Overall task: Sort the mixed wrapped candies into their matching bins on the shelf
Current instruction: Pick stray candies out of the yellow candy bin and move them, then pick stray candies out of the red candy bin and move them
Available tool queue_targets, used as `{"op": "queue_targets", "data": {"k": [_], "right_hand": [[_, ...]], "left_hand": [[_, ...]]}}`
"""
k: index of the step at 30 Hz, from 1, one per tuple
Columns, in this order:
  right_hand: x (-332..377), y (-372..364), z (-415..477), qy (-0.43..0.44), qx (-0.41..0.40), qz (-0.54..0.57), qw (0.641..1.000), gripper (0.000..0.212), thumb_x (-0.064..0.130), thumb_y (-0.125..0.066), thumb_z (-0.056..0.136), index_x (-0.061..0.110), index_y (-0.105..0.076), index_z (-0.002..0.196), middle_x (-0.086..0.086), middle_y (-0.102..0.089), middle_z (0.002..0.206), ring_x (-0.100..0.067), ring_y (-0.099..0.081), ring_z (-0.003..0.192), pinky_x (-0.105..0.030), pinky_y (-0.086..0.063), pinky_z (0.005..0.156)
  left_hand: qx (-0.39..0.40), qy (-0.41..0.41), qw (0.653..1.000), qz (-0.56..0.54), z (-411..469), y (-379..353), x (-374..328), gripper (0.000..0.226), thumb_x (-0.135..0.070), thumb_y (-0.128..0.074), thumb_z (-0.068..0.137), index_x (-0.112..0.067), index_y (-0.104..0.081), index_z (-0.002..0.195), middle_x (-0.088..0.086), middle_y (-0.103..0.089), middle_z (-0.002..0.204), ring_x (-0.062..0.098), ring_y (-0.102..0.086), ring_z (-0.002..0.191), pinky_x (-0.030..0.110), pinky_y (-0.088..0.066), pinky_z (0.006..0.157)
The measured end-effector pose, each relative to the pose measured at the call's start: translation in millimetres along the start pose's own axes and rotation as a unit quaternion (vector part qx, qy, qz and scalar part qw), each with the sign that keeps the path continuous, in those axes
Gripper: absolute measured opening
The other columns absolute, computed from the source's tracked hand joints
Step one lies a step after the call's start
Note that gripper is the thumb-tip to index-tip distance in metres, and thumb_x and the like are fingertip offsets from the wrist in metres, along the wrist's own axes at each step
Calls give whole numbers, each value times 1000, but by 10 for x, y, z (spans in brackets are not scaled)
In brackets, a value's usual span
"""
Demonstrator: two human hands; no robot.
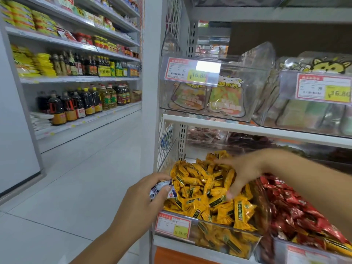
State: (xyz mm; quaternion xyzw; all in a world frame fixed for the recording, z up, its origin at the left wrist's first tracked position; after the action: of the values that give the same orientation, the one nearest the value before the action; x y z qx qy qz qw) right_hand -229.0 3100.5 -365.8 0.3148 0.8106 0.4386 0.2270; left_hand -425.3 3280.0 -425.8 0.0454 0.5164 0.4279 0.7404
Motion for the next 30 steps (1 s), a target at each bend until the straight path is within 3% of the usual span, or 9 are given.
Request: {"op": "queue_targets", "data": {"k": [5, 9, 12, 15, 17, 20, 24, 27, 30], "right_hand": [[472, -409, 477, 25, -59, 75, 995, 117, 70, -71, 65, 56, 17, 141, -5, 20, 159, -38, 0, 147, -54, -13, 118], [696, -375, 606, 89, -138, 138, 977, 97, 56, -72, 76, 60, -2, 143, 1, 10, 161, -39, 2, 146, -55, -13, 118], [536, -168, 303, 134, -179, 192, 956, 81, 54, -70, 78, 55, -23, 143, 4, -9, 161, -24, -10, 147, -41, -14, 118], [346, -147, 17, 127, -119, 176, 969, 66, 64, -61, 80, 56, -33, 139, 9, -12, 160, -19, -13, 147, -39, -13, 117], [432, -331, -20, 101, -61, 145, 982, 76, 76, -56, 74, 60, -22, 141, 13, 8, 160, -21, 0, 149, -48, -7, 117], [743, -619, 166, 83, -64, 128, 986, 87, 88, -46, 67, 63, -8, 141, 19, 24, 156, -32, 11, 147, -60, -6, 116], [841, -635, 268, 53, -142, 41, 988, 86, 86, -42, 72, 58, -6, 145, 11, 21, 158, -41, 14, 144, -69, 4, 110], [693, -515, -9, 66, -236, 20, 969, 73, 74, -41, 84, 52, -12, 147, 6, 6, 162, -37, 10, 146, -61, 7, 114], [314, -484, -478, 87, -376, 10, 922, 58, 62, -40, 92, 45, -28, 146, 3, -16, 160, -27, -3, 148, -49, -2, 119]], "left_hand": [[3, -5, 1000, 12, 13, 0, -13, 11, -39, -56, 91, -47, -58, 99, -27, -64, 95, -10, -59, 91, 9, -47, 68], [5, -1, 1000, 6, 14, 11, -15, 13, -37, -57, 91, -45, -60, 101, -25, -66, 95, -7, -62, 89, 12, -49, 68], [10, 6, 1000, -1, 2, 27, -9, 14, -37, -57, 91, -45, -60, 102, -23, -67, 96, -3, -64, 86, 17, -54, 69], [8, 8, 1000, -4, -11, 25, -4, 14, -35, -58, 91, -45, -60, 102, -23, -67, 95, -4, -64, 85, 17, -52, 69], [10, 11, 1000, -10, -25, 20, -13, 15, -35, -58, 92, -45, -60, 102, -21, -68, 95, -1, -65, 83, 19, -53, 69], [15, 19, 999, -21, -37, 18, -54, 16, -32, -59, 92, -45, -59, 101, -18, -68, 95, 0, -65, 79, 17, -53, 64], [-8, 23, 999, -30, 14, 42, -208, 17, -27, -59, 93, -44, -59, 99, -13, -67, 92, 3, -66, 69, 19, -55, 58], [-26, 20, 998, -58, 56, 22, -362, 15, -23, -60, 93, -36, -63, 100, -6, -67, 86, 5, -65, 63, 14, -49, 52], [-17, 19, 998, -59, 86, -70, -488, 14, -24, -61, 93, -37, -63, 100, -2, -66, 79, 11, -65, 58, 23, -55, 52]]}}
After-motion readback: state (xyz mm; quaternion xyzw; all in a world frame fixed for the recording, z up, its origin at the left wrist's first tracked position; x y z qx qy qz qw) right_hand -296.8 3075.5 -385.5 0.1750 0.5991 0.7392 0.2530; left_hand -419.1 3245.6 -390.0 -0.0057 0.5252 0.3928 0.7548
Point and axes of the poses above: each hand's wrist, its own z-axis towards the middle knuckle, its own y-axis out of the back of the hand, x = y × z, the point moved 5 cm from there along z, towards the middle knuckle
